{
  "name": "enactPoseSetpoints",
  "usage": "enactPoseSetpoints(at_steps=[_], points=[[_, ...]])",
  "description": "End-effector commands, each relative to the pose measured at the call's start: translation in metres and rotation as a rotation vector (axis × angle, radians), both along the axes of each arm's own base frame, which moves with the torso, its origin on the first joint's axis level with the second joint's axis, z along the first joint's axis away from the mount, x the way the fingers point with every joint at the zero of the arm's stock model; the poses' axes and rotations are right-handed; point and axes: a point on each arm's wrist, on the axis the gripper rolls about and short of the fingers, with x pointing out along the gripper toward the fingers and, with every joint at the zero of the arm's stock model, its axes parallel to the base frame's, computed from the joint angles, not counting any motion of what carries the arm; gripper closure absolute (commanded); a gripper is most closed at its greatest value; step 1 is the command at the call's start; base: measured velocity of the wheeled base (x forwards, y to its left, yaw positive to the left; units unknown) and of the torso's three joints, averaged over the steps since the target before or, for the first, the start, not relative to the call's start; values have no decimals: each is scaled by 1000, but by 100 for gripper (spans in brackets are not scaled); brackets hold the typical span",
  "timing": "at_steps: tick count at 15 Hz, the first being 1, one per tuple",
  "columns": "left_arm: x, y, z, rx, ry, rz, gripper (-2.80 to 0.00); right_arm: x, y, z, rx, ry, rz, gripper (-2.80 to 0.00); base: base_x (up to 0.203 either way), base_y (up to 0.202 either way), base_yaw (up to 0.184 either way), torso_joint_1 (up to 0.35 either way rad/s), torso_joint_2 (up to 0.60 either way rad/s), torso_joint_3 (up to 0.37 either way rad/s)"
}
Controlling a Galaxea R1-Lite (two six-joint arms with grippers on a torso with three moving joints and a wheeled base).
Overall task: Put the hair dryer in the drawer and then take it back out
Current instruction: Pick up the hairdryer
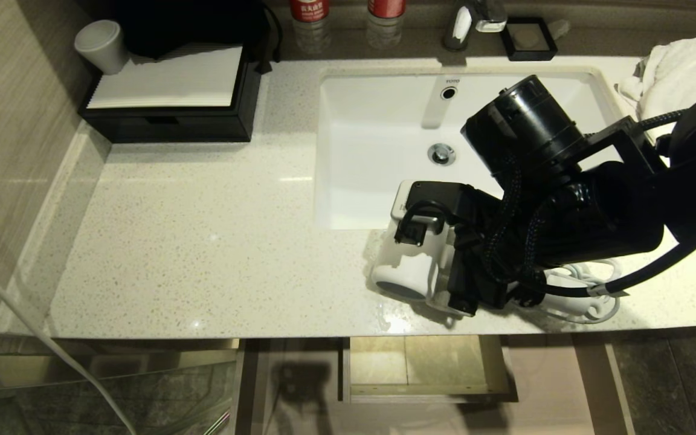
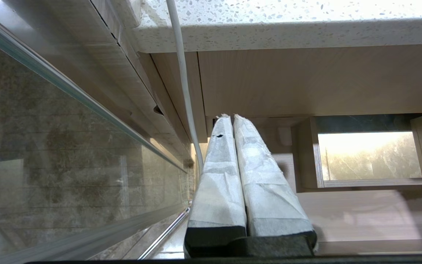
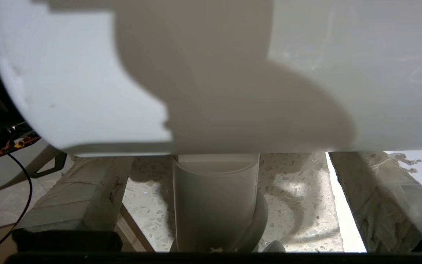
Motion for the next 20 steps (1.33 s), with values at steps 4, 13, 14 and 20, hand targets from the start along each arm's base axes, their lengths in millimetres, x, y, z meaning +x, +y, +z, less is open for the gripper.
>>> enactPoseSetpoints(at_steps=[4, 13, 14, 20], points=[[0, 0, 0, 0, 2, 1, 0, -2, -3, -1, -5, -4, -1, 0, 0, 0, 0, 0, 0, 0], [0, 0, 0, 0, 2, 1, 0, -27, -57, 16, 47, -52, -85, 0, 0, 0, 0, 0, 0, 0], [0, 0, 0, 0, 2, 0, 0, -30, -64, 19, 55, -60, -100, 0, 0, 0, 0, 0, 0, 0], [0, 0, 0, 0, 2, 0, 0, -53, -116, 44, 150, -142, -235, 0, 0, 0, 0, 0, 0, 0]])
